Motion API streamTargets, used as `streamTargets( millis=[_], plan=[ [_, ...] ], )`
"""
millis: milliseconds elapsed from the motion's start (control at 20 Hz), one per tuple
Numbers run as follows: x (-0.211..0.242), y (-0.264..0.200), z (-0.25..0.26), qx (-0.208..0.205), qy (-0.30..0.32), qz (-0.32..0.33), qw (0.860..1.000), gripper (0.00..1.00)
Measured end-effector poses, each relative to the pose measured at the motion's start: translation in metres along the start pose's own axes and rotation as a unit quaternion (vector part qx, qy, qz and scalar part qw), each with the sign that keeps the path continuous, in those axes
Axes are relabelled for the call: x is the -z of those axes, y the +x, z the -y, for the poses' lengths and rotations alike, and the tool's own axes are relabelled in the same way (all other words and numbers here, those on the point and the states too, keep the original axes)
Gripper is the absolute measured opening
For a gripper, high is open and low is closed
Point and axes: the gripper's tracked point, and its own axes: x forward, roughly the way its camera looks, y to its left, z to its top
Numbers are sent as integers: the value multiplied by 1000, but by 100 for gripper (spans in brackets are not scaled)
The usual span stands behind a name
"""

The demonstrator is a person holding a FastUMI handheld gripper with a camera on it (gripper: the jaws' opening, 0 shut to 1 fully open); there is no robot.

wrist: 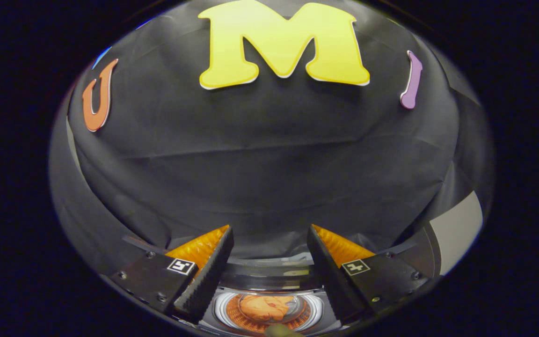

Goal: Put the clothes into the washing machine and then close the washing machine lid.

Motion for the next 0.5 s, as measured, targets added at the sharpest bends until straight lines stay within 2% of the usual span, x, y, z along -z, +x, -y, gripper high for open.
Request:
streamTargets(
  millis=[500],
  plan=[
    [3,-8,-1,-9,-11,31,999,99]
  ],
)
